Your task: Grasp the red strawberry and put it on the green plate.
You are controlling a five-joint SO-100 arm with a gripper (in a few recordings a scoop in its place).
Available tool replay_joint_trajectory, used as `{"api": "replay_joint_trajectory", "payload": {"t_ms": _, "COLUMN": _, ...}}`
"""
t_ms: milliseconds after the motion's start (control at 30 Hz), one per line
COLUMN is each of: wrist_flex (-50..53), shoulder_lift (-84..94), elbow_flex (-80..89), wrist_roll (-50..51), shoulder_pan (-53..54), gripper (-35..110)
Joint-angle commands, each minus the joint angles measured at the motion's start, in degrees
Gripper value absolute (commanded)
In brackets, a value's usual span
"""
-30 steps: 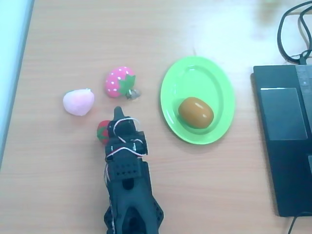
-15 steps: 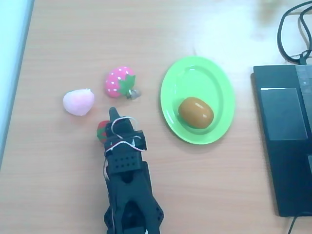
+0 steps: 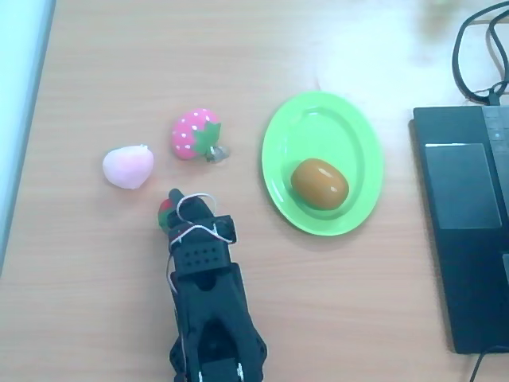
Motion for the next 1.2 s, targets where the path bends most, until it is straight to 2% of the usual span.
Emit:
{"api": "replay_joint_trajectory", "payload": {"t_ms": 0, "wrist_flex": -1.67, "shoulder_lift": -0.88, "elbow_flex": 0.97, "wrist_roll": -0.53, "shoulder_pan": -1.14, "gripper": 44}}
{"api": "replay_joint_trajectory", "payload": {"t_ms": 333, "wrist_flex": -6.68, "shoulder_lift": -6.06, "elbow_flex": 1.58, "wrist_roll": -0.53, "shoulder_pan": -1.67, "gripper": 40}}
{"api": "replay_joint_trajectory", "payload": {"t_ms": 533, "wrist_flex": -9.05, "shoulder_lift": -8.17, "elbow_flex": 1.85, "wrist_roll": -0.26, "shoulder_pan": -1.85, "gripper": 29}}
{"api": "replay_joint_trajectory", "payload": {"t_ms": 900, "wrist_flex": -11.25, "shoulder_lift": -8.70, "elbow_flex": 2.99, "wrist_roll": -0.26, "shoulder_pan": -2.11, "gripper": 20}}
{"api": "replay_joint_trajectory", "payload": {"t_ms": 1167, "wrist_flex": -11.25, "shoulder_lift": -8.44, "elbow_flex": 3.69, "wrist_roll": -0.44, "shoulder_pan": -1.76, "gripper": 24}}
